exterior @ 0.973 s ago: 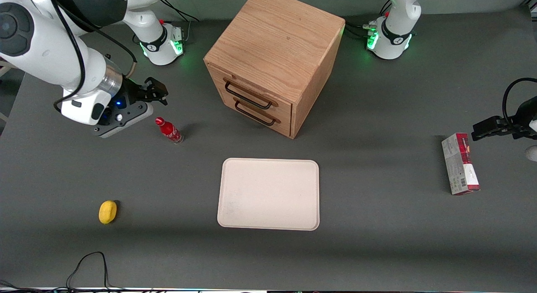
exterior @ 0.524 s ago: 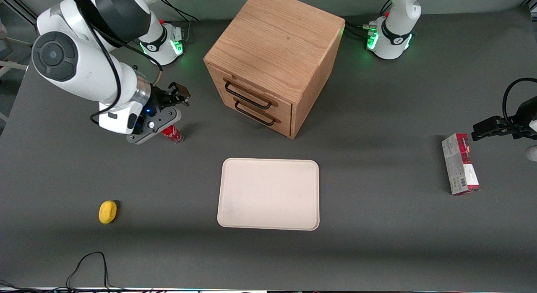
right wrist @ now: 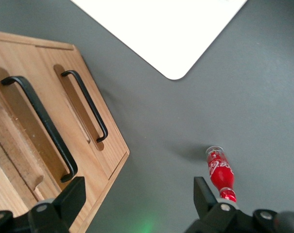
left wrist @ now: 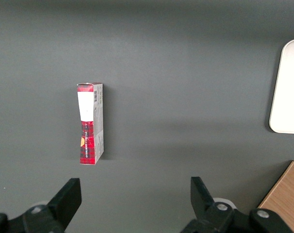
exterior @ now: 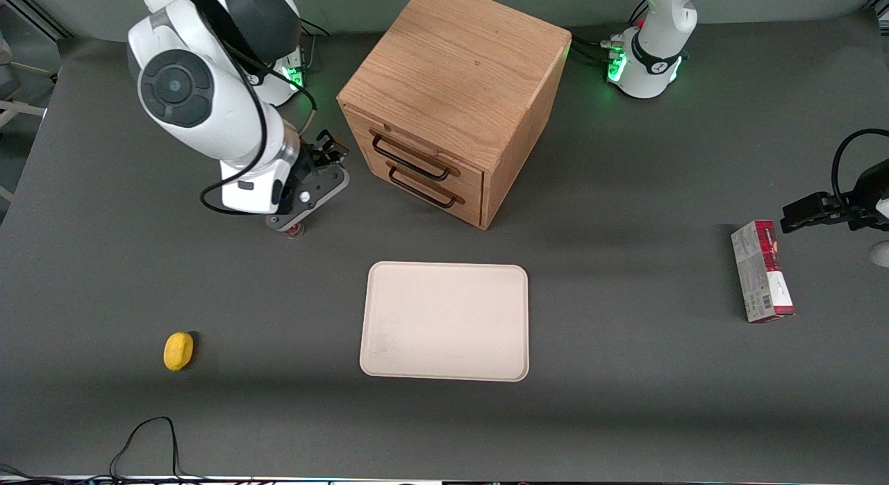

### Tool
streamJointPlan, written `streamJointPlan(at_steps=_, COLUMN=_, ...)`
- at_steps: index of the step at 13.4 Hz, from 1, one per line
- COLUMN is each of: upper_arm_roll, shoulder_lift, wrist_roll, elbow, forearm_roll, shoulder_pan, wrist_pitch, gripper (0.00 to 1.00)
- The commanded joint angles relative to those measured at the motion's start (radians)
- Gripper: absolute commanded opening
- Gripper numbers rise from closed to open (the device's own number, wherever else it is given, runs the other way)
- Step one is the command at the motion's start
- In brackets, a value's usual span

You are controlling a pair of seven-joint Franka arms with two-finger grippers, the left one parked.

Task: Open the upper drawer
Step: 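Lower the right gripper onto the upper drawer's black handle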

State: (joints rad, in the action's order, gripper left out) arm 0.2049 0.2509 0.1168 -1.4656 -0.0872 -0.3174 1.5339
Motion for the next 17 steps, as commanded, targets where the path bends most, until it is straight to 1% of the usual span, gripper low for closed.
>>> streamJointPlan(at_steps=1, upper_arm_roll=-0.001, shoulder_lift=0.024, wrist_roll=0.069, elbow=0.033, forearm_roll=0.015, shoulder_pan=-0.021, wrist_pitch=-0.001, gripper=1.00)
streamJointPlan(at_steps=3, upper_arm_roll=-0.001, shoulder_lift=0.039, wrist_roll=0.083, elbow=0.033, forearm_roll=0.029, shoulder_pan=-0.060, wrist_pitch=0.003, gripper=1.00)
streamJointPlan(at_steps=6, upper_arm_roll=0.001, shoulder_lift=0.074, wrist_roll=0.104, elbow=0.033, forearm_roll=0.020, shoulder_pan=-0.100, wrist_pitch=0.002, gripper=1.00)
streamJointPlan(at_steps=8, upper_arm_roll=-0.001, shoulder_lift=0.085, wrist_roll=0.104, elbow=0.030, forearm_roll=0.026, shoulder_pan=-0.141, wrist_pitch=0.006, gripper=1.00)
streamJointPlan(at_steps=11, upper_arm_roll=-0.001, shoulder_lift=0.103, wrist_roll=0.104, elbow=0.027, forearm_roll=0.029, shoulder_pan=-0.172, wrist_pitch=0.006, gripper=1.00)
streamJointPlan(at_steps=17, upper_arm_roll=0.001, shoulder_lift=0.140, wrist_roll=0.107, elbow=0.021, forearm_roll=0.026, shoulder_pan=-0.193, wrist_pitch=0.012, gripper=1.00)
